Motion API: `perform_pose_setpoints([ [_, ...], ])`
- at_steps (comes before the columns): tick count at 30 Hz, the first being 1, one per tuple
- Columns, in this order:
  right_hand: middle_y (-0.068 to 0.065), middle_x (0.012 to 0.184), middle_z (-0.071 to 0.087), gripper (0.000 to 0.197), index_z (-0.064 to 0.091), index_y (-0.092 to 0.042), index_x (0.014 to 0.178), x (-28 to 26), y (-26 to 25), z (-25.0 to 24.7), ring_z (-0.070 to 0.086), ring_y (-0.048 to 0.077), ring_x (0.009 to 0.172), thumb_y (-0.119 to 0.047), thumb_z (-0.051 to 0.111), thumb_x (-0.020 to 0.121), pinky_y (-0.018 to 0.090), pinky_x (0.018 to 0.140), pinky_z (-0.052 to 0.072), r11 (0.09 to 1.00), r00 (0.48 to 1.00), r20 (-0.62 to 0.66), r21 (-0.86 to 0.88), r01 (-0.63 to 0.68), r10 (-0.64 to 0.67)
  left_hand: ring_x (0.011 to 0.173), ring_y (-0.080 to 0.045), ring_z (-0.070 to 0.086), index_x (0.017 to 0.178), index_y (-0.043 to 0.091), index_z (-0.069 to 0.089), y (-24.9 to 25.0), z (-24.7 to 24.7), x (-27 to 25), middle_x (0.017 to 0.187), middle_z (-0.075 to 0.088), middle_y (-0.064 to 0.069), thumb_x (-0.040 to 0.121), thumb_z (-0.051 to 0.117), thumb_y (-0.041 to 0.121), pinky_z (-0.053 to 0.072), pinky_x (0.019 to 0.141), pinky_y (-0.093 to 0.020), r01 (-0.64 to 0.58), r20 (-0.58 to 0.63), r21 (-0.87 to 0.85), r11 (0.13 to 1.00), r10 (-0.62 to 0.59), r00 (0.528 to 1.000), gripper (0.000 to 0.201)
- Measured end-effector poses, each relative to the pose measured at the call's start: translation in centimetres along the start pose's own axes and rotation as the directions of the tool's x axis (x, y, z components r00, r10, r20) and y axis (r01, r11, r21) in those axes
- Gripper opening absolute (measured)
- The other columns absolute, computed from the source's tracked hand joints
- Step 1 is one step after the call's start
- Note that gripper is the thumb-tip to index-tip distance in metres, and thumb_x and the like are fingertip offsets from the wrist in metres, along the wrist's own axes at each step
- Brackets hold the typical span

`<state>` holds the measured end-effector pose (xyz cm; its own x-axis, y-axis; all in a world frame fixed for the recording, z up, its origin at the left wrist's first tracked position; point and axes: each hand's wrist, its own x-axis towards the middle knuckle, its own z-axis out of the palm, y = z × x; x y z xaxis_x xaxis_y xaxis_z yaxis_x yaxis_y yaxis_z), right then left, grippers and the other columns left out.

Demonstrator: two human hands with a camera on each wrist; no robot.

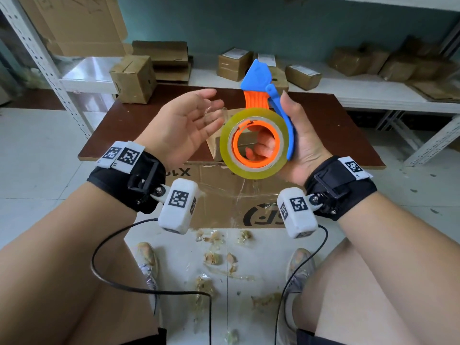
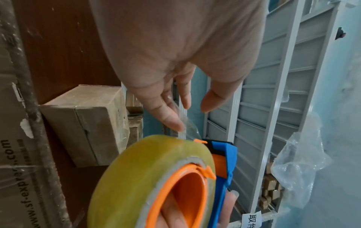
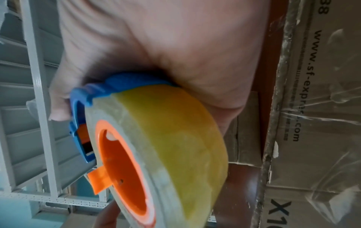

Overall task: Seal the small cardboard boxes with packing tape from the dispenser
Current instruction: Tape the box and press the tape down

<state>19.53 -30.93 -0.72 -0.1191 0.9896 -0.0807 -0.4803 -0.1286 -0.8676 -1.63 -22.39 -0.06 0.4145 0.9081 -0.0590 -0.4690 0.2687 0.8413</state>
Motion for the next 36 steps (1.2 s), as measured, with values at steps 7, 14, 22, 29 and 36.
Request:
perform_pose_setpoints([
  [7,0.02,0.139,0.066,0.109,0.063,-0.012,0.143,1.0,0.9,-0.7,0.062,0.039,0.13,-0.07,0.091,0.056,0.055,0.111,0.05,0.98,0.998,-0.031,-0.194,0.049,-0.056,0.101,-0.026,0.079,0.116,-0.004,0.067,-0.6,-1.5,-0.1,0.118,0.071,-0.023,0.088,0.076,-0.013,0.063,0.079,-0.023,0.096,-0.219,0.139,0.986,-0.064,0.974,0.031],
  [14,0.025,0.107,0.067,0.113,0.068,0.011,0.114,0.8,1.7,-1.1,0.062,0.035,0.097,-0.073,0.096,0.044,0.051,0.087,0.049,0.858,0.982,-0.024,-0.491,0.15,-0.186,0.097,-0.03,0.08,0.121,-0.008,0.063,0.1,-2.3,-0.6,0.114,0.076,-0.028,0.085,0.077,-0.011,0.065,0.077,-0.026,0.198,-0.212,0.274,0.941,-0.142,0.967,0.039],
  [22,0.015,0.091,0.069,0.077,0.079,-0.007,0.089,0.5,1.4,-1.4,0.062,0.025,0.082,-0.066,0.099,0.044,0.041,0.074,0.051,0.783,0.967,0.024,-0.582,0.22,-0.253,0.09,-0.017,0.078,0.115,0.007,0.075,0.4,-2.4,-0.8,0.118,0.078,-0.016,0.093,0.079,0.01,0.06,0.089,-0.031,0.191,-0.126,0.442,0.877,-0.15,0.981,0.023],
  [29,0.012,0.081,0.062,0.066,0.077,-0.016,0.08,0.3,1.4,-1.3,0.058,0.022,0.075,-0.067,0.098,0.045,0.04,0.069,0.048,0.736,0.969,0.067,-0.639,0.223,-0.236,0.094,-0.023,0.074,0.081,0.013,0.071,-0.2,-2.0,-0.8,0.104,0.074,-0.016,0.094,0.08,0.018,0.063,0.09,-0.032,0.094,-0.139,0.345,0.934,-0.048,0.989,0.017],
  [36,-0.002,0.073,0.065,0.048,0.079,-0.026,0.075,0.2,0.9,-1.1,0.058,0.015,0.07,-0.063,0.097,0.051,0.033,0.064,0.051,0.699,0.971,0.084,-0.68,0.22,-0.223,0.073,-0.01,0.07,0.065,0.019,0.079,-0.1,-1.2,-1.3,0.076,0.076,-0.001,0.098,0.077,0.016,0.062,0.081,-0.025,-0.059,-0.137,0.449,0.892,0.133,0.982,0.033],
])
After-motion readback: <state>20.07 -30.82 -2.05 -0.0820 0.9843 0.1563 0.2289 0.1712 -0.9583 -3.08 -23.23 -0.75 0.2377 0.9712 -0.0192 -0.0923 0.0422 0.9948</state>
